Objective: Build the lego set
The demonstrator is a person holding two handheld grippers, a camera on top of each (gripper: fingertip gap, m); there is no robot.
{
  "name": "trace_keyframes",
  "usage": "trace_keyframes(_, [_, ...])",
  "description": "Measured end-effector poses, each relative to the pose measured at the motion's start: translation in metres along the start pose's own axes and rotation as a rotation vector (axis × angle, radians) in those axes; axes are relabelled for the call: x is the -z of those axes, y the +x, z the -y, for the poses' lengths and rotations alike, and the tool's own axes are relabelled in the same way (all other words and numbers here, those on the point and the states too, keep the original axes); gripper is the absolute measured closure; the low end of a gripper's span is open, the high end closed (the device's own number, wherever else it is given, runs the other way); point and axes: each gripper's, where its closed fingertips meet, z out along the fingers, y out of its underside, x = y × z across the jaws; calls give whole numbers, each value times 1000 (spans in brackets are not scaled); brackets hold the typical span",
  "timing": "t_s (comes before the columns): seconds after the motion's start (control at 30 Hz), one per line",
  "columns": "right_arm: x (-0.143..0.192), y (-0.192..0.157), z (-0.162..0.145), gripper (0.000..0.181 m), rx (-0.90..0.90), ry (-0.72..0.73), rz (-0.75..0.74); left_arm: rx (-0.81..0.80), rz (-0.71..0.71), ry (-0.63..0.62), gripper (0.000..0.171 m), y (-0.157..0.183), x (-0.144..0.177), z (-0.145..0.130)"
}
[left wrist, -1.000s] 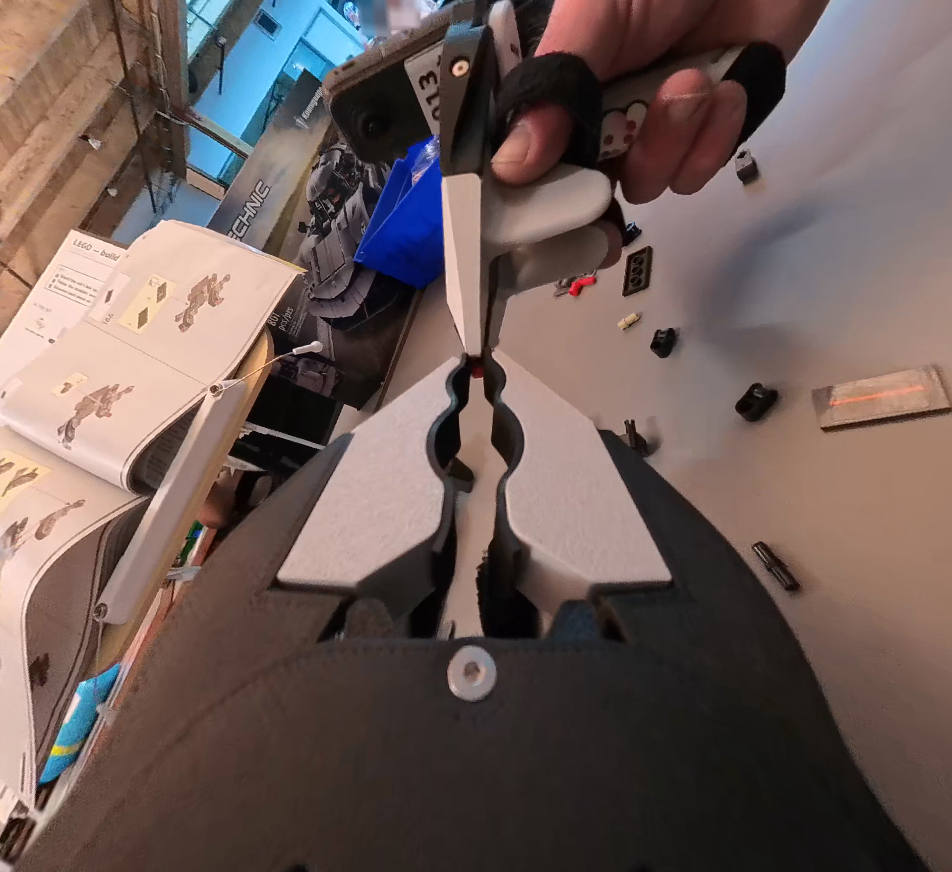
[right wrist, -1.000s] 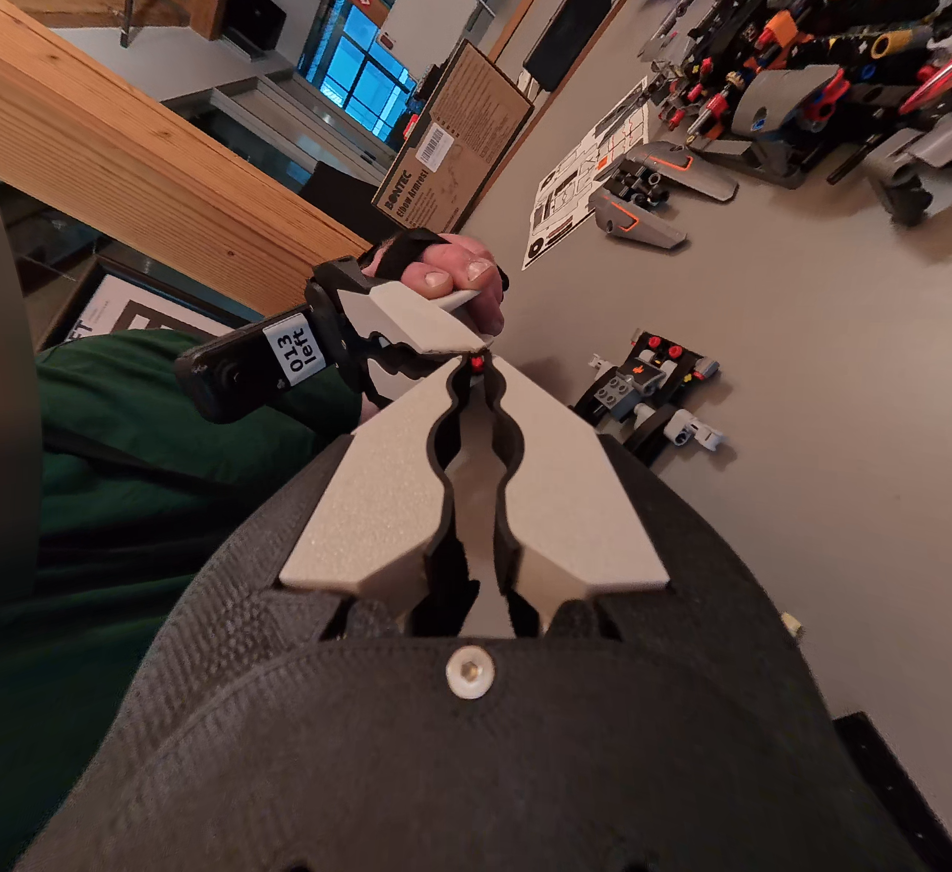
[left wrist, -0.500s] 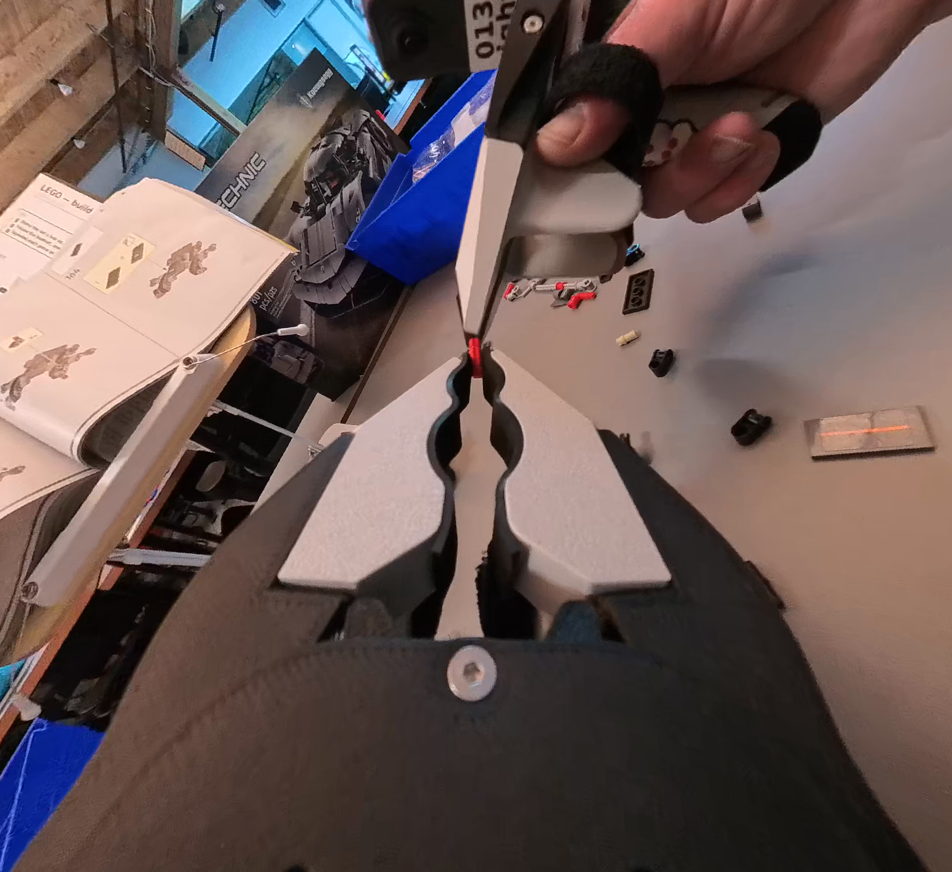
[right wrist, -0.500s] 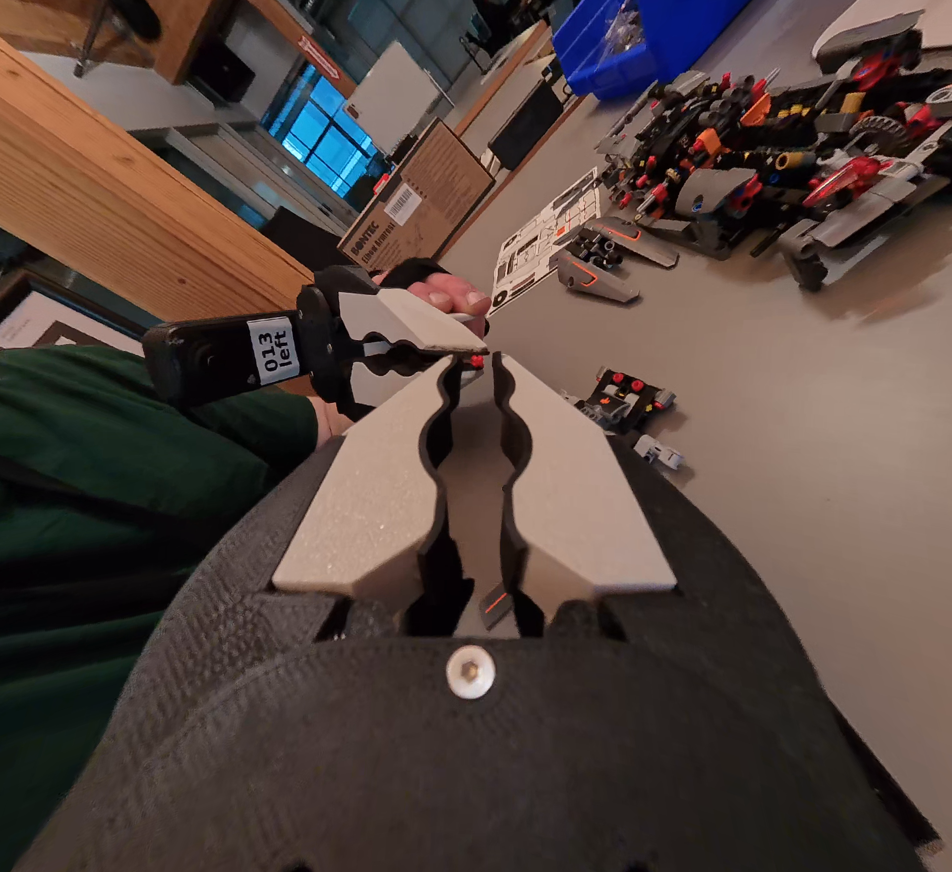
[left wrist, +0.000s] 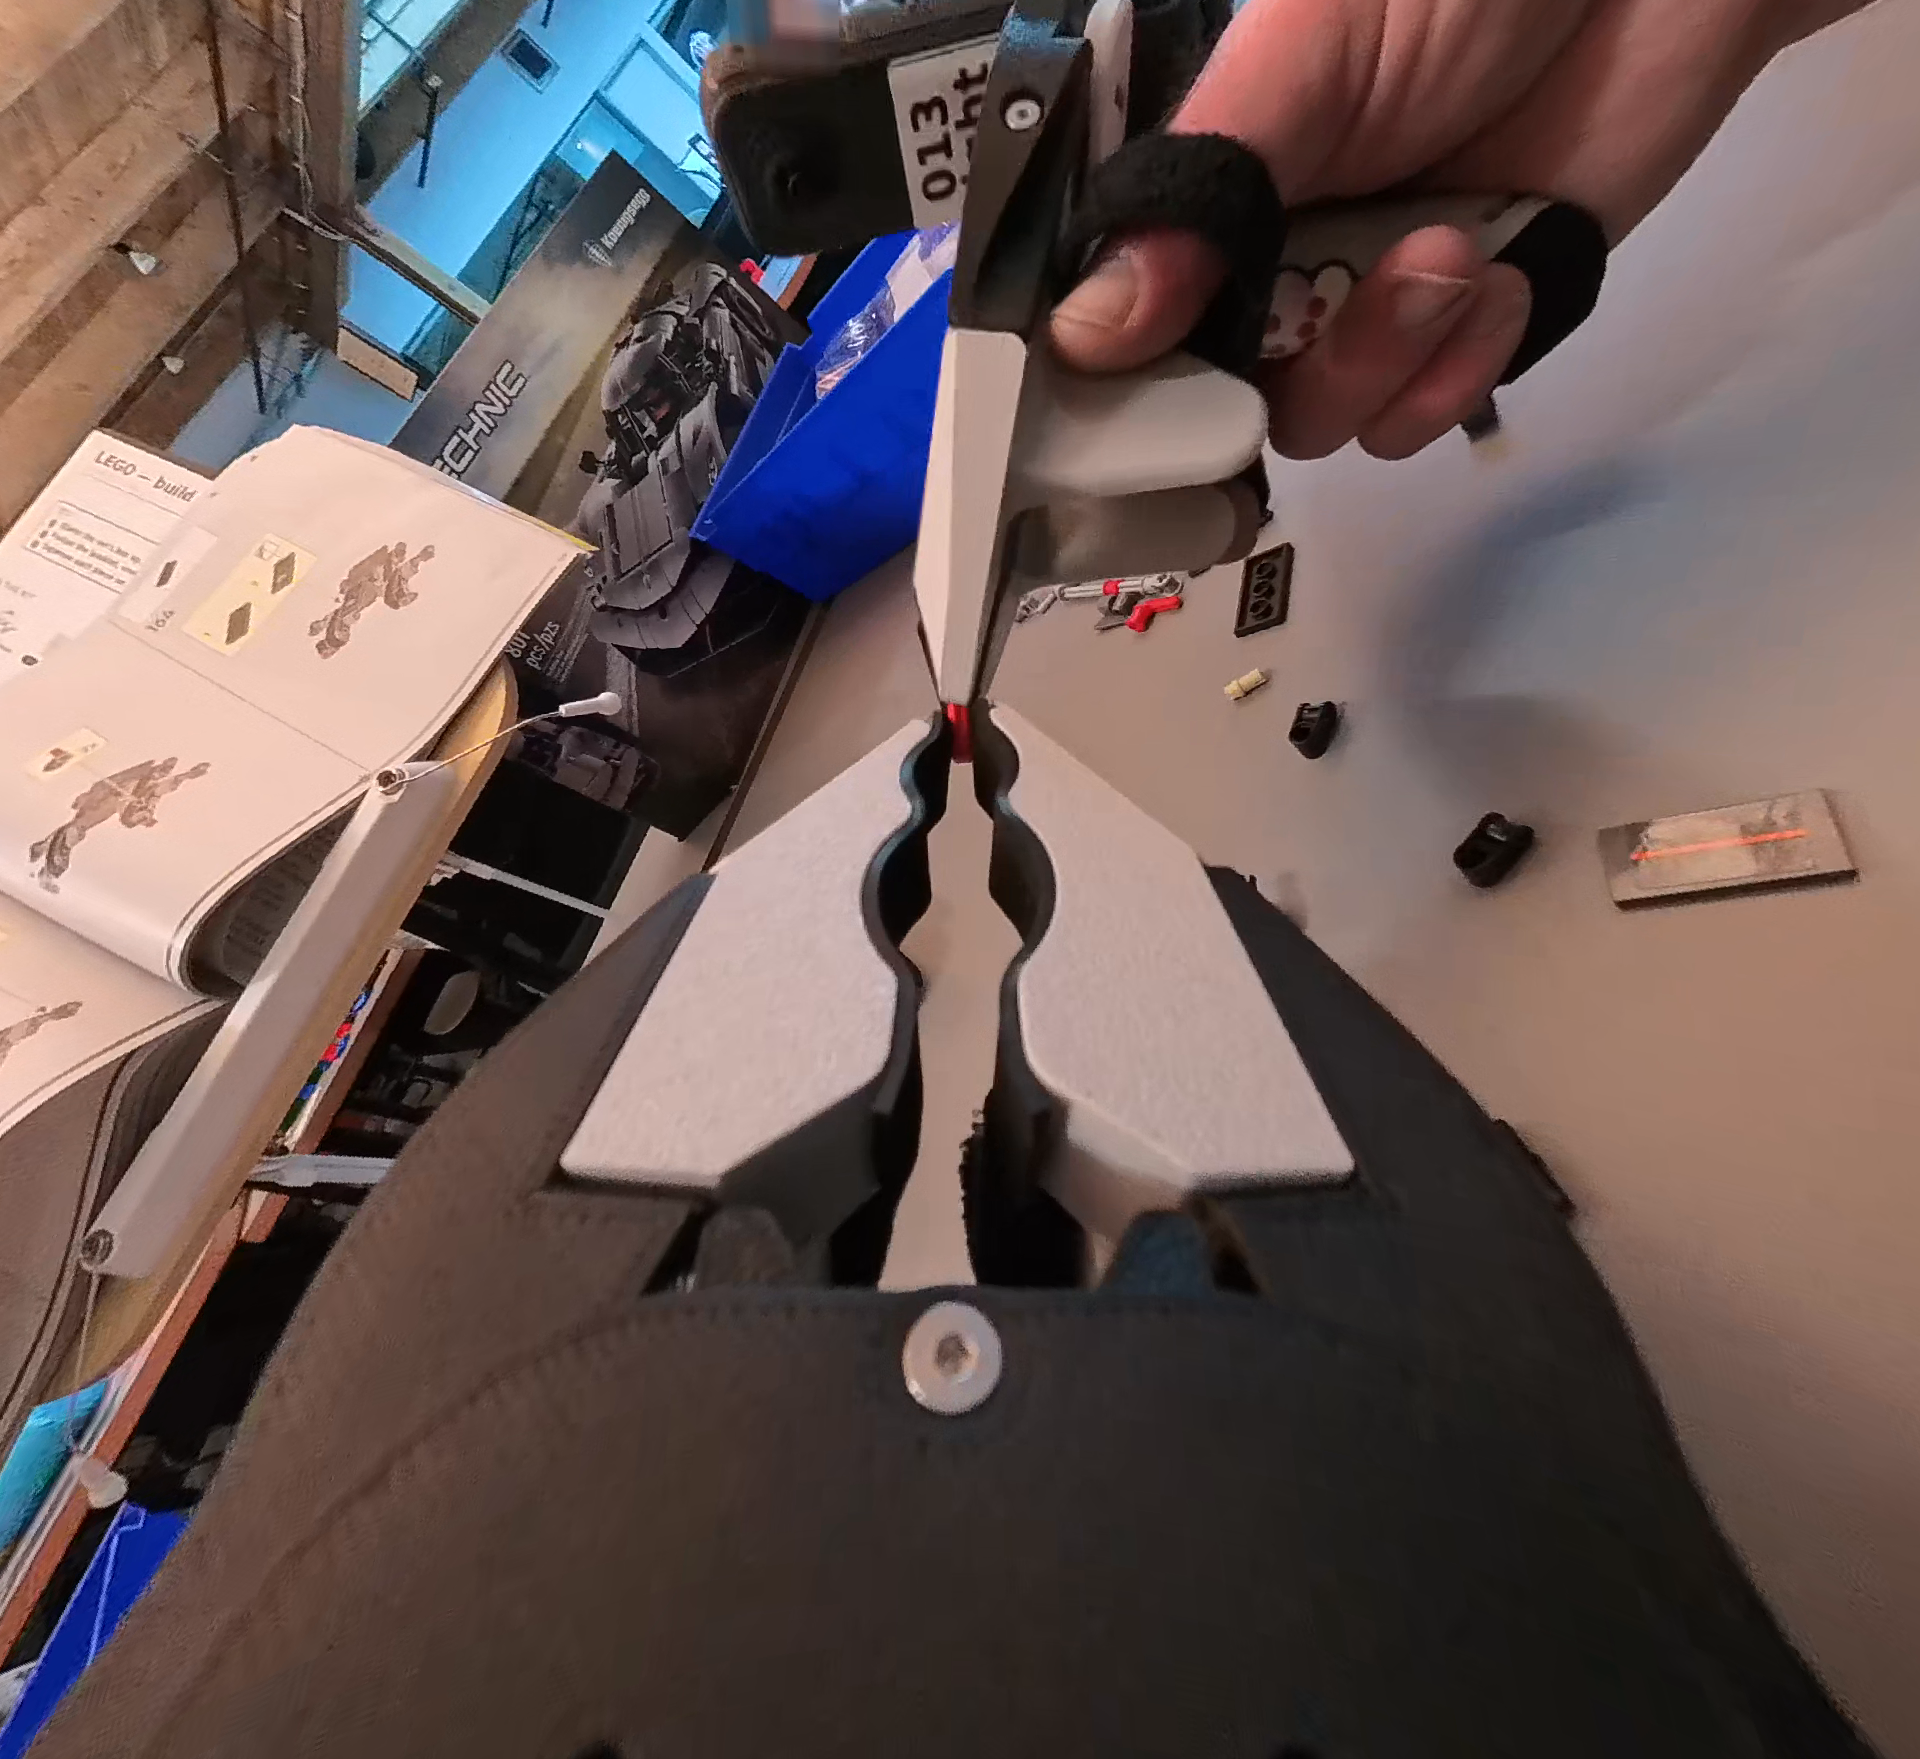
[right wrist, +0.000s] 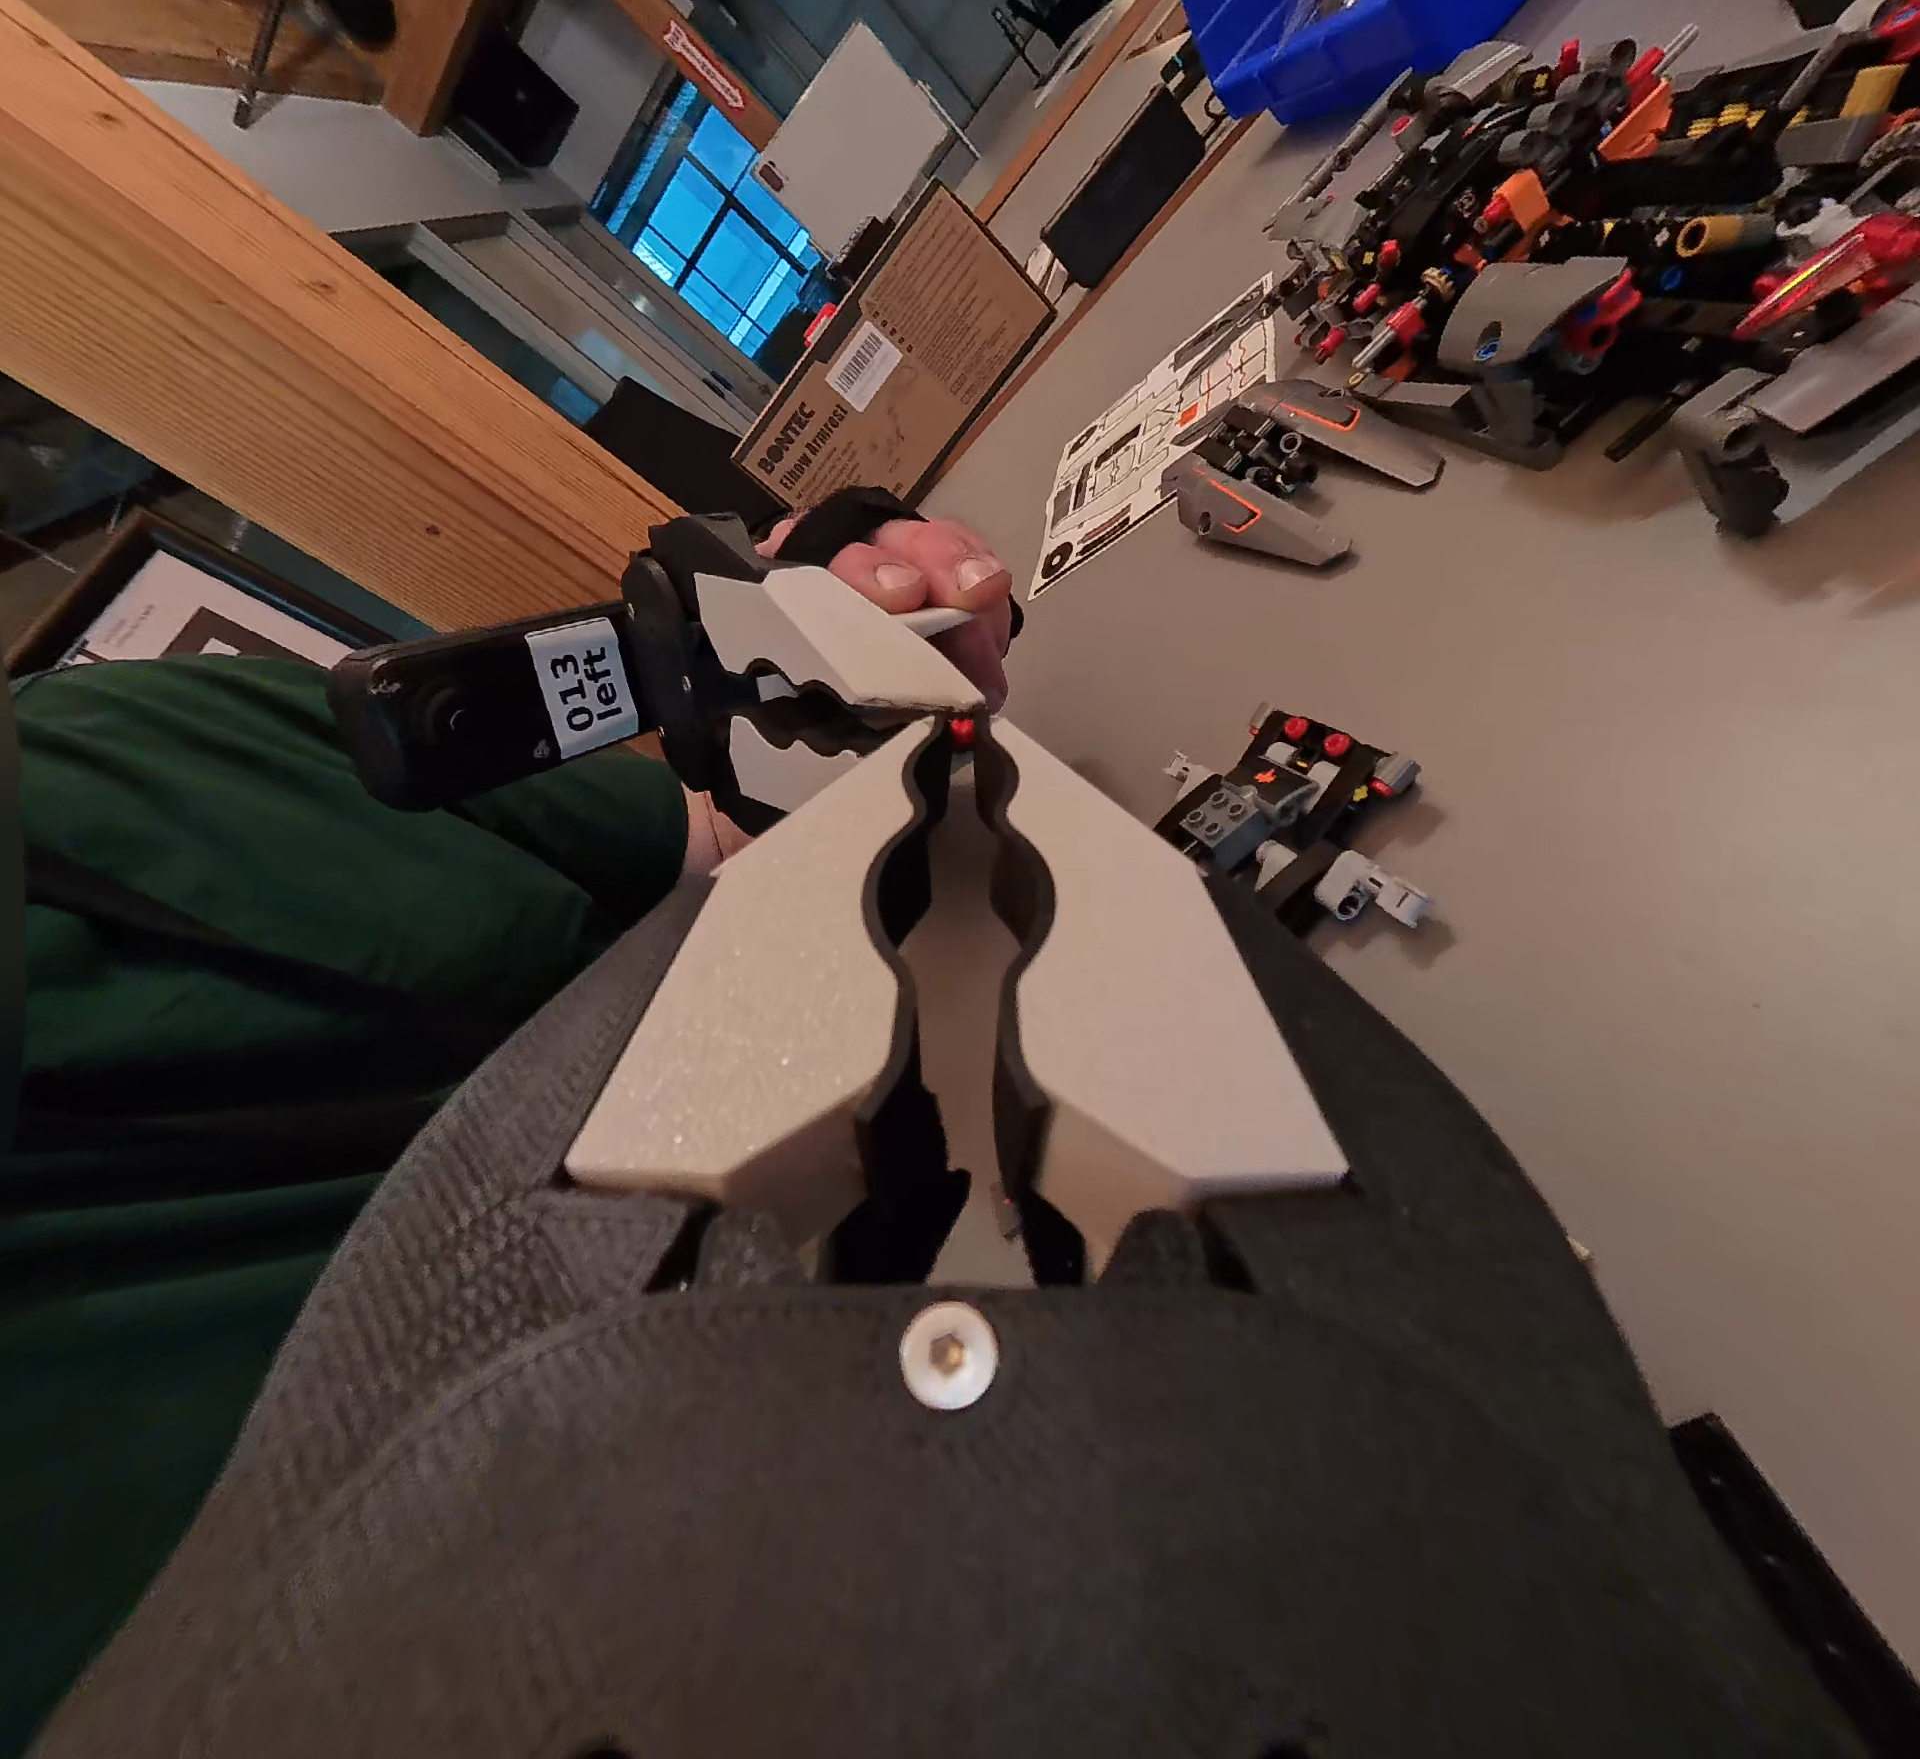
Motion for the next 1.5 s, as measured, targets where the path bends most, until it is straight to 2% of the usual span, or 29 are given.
trace_keyframes(0.17, [5,-2,-1,180,40,7,-24,6,-20,25,169,3,-1,4])
trace_keyframes(0.27, [17,1,-3,180,53,23,-72,41,-70,10,158,5,0,0])
trace_keyframes(0.3, [22,2,-6,180,57,22,-92,51,-110,-5,156,10,1,-1])
trace_keyframes(0.37, [30,2,-15,180,65,13,-119,82,-277,-60,154,34,2,-7])
trace_keyframes(0.43, [37,2,-27,180,82,-9,-161,49,-434,-155,153,63,4,-20])
trace_keyframes(0.5, [42,3,-39,180,93,-31,-189,-12,-492,-199,156,80,3,-26])
trace_keyframes(0.7, [44,13,-70,180,125,-137,-269,-40,-629,-244,159,109,5,-30])
trace_keyframes(0.87, [41,27,-89,180,97,-235,-310,-75,-632,-282,158,114,0,-35])
trace_keyframes(1.13, [36,35,-93,180,74,-272,-305,-149,-592,-244,165,114,-7,-35])
trace_keyframes(1.3, [34,37,-93,180,68,-282,-295,-311,-477,-209,166,109,-12,-36])
trace_keyframes(1.5, [31,41,-96,180,75,-323,-306,-464,-447,-162,166,111,-10,-35])
